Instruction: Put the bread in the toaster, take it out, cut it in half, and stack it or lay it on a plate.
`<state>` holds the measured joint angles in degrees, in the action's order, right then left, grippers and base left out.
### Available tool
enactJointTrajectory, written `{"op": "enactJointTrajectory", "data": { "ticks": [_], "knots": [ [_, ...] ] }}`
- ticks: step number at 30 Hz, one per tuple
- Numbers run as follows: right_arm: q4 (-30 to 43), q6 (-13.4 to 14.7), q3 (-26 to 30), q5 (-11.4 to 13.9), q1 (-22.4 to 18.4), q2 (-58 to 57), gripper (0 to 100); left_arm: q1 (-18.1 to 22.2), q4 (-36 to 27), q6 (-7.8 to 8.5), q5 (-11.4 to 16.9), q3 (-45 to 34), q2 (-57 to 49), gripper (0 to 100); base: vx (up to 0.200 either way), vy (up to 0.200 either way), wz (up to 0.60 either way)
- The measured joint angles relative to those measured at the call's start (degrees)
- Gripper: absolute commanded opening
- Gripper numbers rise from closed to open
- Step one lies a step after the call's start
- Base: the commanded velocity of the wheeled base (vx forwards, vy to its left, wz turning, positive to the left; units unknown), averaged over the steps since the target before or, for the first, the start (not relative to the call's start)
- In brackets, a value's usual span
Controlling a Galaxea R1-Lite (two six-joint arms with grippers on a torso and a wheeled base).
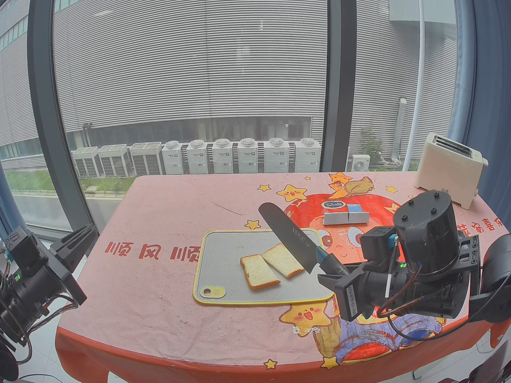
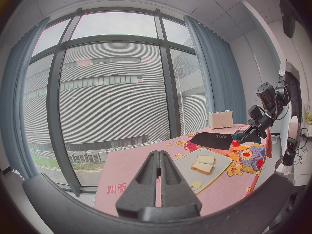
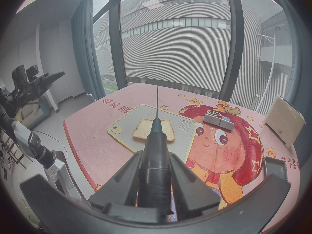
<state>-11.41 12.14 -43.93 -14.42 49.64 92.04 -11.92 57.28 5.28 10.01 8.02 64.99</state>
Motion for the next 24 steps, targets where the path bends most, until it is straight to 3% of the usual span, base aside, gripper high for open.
{"op": "enactJointTrajectory", "data": {
  "ticks": [15,24],
  "knots": [
    [0.0,-0.1,0.1,0.0,0.0,-2.2,0,0.0,-0.4,0.05,-4.9,-6.4,-9.3,0,0.000,0.000,0.00],
    [0.0,-0.1,0.6,0.1,0.3,-2.1,0,0.1,-11.3,-0.06,-5.8,-7.0,-17.7,0,0.000,0.000,0.00]
  ]
}}
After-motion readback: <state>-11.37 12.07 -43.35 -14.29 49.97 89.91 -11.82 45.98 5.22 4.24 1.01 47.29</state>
